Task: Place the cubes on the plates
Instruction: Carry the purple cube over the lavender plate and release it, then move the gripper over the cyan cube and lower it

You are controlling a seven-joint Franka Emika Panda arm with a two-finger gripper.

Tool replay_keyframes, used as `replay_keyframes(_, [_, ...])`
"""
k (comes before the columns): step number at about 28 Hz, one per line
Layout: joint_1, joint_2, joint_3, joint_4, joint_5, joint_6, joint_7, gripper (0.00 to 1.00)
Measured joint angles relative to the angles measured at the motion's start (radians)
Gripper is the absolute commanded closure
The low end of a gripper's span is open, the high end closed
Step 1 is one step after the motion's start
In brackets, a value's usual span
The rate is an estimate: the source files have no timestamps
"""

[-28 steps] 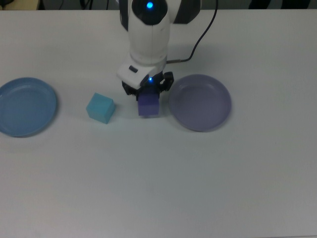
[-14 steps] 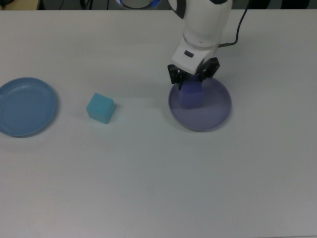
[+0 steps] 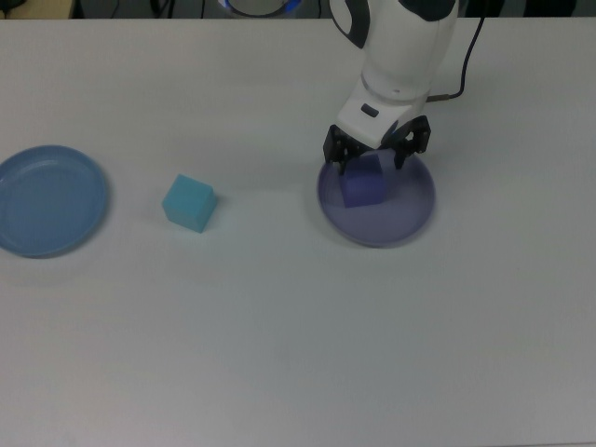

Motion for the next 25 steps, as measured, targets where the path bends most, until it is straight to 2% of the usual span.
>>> replay_keyframes(4, [-0.013, -0.038, -0.015, 0.007, -0.002, -0.052, 0.025, 0.00])
replay_keyframes(7, [-0.056, -0.072, -0.026, 0.009, -0.005, -0.084, 0.029, 0.00])
replay_keyframes(13, [-0.214, -0.104, -0.033, 0.008, -0.044, -0.087, 0.030, 0.00])
replay_keyframes(18, [-0.324, -0.081, -0.034, 0.000, -0.046, -0.085, 0.084, 0.00])
replay_keyframes(25, [-0.363, 0.010, -0.034, -0.011, -0.048, 0.002, 0.146, 0.00])
